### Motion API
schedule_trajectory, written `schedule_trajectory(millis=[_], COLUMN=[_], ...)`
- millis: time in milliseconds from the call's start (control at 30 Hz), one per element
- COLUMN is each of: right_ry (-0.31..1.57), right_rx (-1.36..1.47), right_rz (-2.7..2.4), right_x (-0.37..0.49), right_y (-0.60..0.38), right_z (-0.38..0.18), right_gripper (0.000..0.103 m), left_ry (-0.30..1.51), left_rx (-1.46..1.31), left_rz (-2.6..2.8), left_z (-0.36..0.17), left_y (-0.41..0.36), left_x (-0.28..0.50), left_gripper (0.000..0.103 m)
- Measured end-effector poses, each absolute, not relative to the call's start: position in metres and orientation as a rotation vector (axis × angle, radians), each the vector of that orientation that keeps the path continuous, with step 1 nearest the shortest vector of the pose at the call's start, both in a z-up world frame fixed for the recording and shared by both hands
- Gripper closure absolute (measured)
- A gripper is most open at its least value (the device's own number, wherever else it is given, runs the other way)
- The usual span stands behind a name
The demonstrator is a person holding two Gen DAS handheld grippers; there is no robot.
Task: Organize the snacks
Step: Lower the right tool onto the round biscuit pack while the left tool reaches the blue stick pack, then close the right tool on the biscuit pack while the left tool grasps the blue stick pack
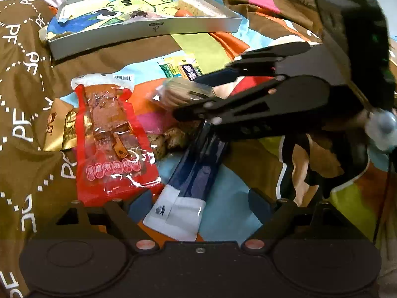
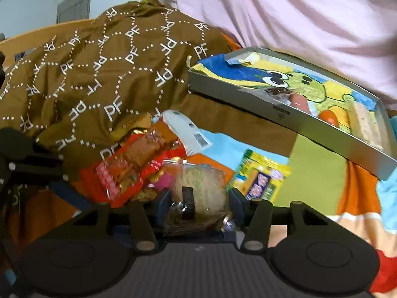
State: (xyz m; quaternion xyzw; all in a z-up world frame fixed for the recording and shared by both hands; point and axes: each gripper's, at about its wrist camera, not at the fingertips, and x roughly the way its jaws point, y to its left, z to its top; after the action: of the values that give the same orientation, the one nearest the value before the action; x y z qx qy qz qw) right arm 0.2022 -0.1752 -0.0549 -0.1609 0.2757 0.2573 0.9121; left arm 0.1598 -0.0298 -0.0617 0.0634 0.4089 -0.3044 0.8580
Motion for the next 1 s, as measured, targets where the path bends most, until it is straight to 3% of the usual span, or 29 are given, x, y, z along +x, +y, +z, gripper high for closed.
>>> schedule_trajectory(millis=[467, 700, 833, 1000], right_ry=[0.723, 0.771, 0.785, 0.798], right_rx=[-0.294, -0.287, -0.281, -0.257], right_rz=[0.416, 0.408, 0.397, 0.405], right_x=[0.174, 0.157, 0.157, 0.161], right_y=[-0.221, -0.228, -0.229, -0.227], right_z=[-0.041, -0.047, -0.050, -0.055], right_gripper=[0.048, 0.044, 0.040, 0.036], left_ry=[0.860, 0.897, 0.906, 0.904], left_rx=[0.207, 0.164, 0.158, 0.148], left_rz=[-0.579, -0.556, -0.548, -0.538], left_z=[-0.055, -0.052, -0.052, -0.057], left_y=[-0.059, -0.059, -0.060, -0.060], left_x=[0.168, 0.168, 0.167, 0.174], left_gripper=[0.029, 0.050, 0.050, 0.042])
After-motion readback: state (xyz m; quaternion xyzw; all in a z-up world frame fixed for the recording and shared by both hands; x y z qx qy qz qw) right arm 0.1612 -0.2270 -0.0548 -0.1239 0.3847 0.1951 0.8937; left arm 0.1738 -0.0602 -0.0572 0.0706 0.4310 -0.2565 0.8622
